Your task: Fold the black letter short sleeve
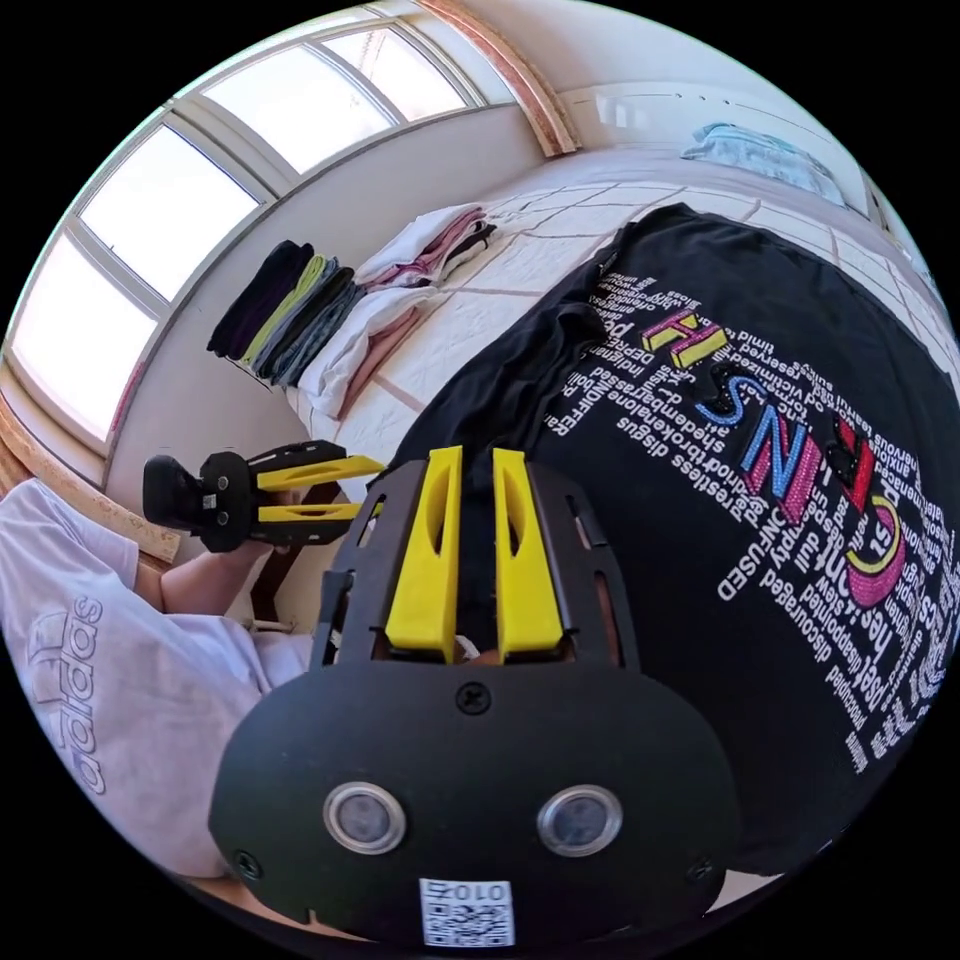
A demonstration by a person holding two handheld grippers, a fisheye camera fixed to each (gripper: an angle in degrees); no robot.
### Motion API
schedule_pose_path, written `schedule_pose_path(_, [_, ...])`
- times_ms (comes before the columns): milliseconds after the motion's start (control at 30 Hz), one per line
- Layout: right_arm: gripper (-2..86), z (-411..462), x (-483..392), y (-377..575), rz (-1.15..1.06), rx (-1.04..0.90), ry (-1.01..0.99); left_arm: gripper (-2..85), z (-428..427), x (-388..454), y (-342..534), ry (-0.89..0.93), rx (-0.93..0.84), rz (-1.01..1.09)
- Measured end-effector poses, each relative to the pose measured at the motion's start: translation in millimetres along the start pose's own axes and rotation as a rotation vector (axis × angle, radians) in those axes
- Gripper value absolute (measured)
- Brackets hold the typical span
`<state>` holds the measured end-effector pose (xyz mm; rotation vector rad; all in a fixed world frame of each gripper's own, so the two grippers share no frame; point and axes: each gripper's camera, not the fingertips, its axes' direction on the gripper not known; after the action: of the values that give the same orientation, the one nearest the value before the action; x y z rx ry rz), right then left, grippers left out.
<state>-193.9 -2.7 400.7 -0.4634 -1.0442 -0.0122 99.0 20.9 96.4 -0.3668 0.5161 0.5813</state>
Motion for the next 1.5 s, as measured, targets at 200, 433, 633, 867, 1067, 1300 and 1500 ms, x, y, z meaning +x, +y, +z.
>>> schedule_pose_path(200, [3.7,8.8,6.3,2.4,0.026,-0.033,0.099,4.4,2.1,-15.2,-13.4,0.107,-0.035,-0.017])
schedule_pose_path(433, [3.7,-13.9,-19.8,6.0,-0.042,0.096,0.03,5.6,-18.8,-108.4,-97.2,0.135,0.248,0.164])
schedule_pose_path(633, [4.1,0.6,-35.6,1.7,-0.106,0.061,0.062,9.2,57.8,-162.8,-222.9,0.302,0.118,0.582])
schedule_pose_path(867, [4.3,10.7,-37.4,-1.8,-0.109,0.055,0.062,11.0,149.6,-157.3,-309.5,0.466,-0.166,0.897])
schedule_pose_path(1067, [4.5,22.6,-54.3,-3.6,-0.16,0.038,0.002,10.9,160.9,-197.4,-347.7,0.672,-0.148,0.79])
schedule_pose_path(1300, [4.8,45.4,-69.4,-3.9,-0.211,-0.009,-0.02,9.9,160.9,-210.2,-367.1,0.629,-0.1,0.789])
schedule_pose_path(1500, [4.9,47.7,-69.3,-5.6,-0.205,-0.008,-0.023,7.9,155.9,-183.0,-386.8,0.527,-0.096,0.917])
